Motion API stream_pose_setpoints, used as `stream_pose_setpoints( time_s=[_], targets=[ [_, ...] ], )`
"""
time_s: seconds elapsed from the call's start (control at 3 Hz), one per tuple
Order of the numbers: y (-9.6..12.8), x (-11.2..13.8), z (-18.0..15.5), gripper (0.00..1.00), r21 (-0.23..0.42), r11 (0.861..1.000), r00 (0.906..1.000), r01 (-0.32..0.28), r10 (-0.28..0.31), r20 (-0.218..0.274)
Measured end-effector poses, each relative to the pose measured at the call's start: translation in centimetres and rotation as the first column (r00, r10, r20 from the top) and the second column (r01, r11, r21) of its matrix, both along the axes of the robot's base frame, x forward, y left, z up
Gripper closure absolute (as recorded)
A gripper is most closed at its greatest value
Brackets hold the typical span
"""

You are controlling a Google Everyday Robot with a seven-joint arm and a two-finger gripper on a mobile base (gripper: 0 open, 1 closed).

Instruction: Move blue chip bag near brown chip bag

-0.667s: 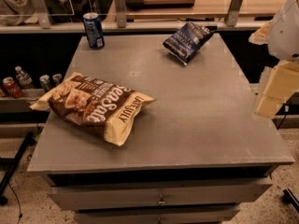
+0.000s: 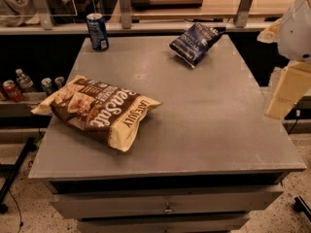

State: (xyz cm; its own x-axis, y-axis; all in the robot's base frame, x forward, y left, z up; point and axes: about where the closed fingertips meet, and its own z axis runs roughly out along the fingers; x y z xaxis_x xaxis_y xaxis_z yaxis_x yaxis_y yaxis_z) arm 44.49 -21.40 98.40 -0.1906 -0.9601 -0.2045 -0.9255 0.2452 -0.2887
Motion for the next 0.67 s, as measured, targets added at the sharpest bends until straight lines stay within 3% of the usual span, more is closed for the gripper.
stream_pose_setpoints(
  time_s=[0.33,0.67],
  targets=[
    [0.5,3.4,-0.7,0.0,-0.034,0.994,0.9942,-0.106,0.106,0.015],
    [1.6,7.8,-2.3,0.0,-0.072,0.971,0.9735,-0.227,0.229,0.009]
  ],
)
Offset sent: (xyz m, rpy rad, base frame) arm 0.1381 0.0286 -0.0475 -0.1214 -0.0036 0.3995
